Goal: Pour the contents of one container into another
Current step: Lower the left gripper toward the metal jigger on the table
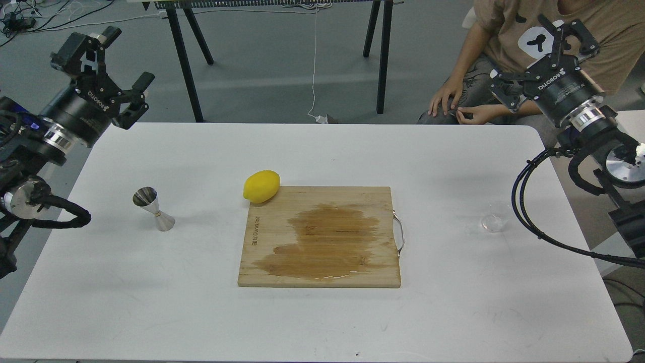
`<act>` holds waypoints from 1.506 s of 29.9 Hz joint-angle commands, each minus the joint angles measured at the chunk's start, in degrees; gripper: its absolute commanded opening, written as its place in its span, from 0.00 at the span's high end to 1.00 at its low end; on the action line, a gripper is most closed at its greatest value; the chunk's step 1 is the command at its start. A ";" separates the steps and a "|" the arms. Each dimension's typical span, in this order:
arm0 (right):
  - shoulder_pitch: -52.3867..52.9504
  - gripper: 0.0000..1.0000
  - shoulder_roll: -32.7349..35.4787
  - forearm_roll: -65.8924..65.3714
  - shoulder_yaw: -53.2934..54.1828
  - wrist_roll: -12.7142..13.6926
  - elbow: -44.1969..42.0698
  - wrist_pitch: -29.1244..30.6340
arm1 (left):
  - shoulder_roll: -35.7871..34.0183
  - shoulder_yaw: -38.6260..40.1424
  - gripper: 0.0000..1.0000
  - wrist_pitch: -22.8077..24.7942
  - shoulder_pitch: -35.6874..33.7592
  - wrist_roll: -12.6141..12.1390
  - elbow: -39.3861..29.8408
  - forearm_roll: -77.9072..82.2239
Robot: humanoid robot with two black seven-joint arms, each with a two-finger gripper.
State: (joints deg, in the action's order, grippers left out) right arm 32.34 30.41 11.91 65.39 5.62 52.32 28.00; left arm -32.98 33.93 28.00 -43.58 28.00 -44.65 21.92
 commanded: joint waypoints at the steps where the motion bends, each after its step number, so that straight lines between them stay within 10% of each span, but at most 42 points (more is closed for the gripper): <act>1: -0.09 0.01 0.09 0.05 0.00 0.00 0.06 0.00 | 0.02 0.08 0.00 0.00 0.16 0.00 0.00 -0.48; 14: -0.61 0.01 -0.35 0.22 0.09 0.09 0.15 0.00 | -3.49 2.19 0.00 0.00 -0.37 0.00 4.04 -1.11; 25: -1.14 0.01 0.18 0.22 0.61 0.00 1.55 0.00 | -12.90 2.19 0.00 -0.83 -8.28 0.00 -8.93 42.98; 29: -1.23 0.01 -0.26 0.22 0.88 0.00 1.47 0.00 | -16.49 1.84 0.00 -26.09 -2.32 0.00 -19.30 53.91; 36: -1.58 0.01 -0.62 0.22 0.88 0.00 1.47 0.00 | -24.14 2.45 0.00 -56.00 12.26 0.00 -30.06 64.46; 45: -2.81 0.01 -0.44 0.22 0.88 0.00 1.47 0.00 | -27.23 1.31 0.01 -56.00 31.43 0.00 -27.26 71.31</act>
State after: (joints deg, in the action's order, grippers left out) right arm 29.90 29.94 12.13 66.27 5.62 53.76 28.00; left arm -60.11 35.29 -27.95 -16.79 28.01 -74.18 89.96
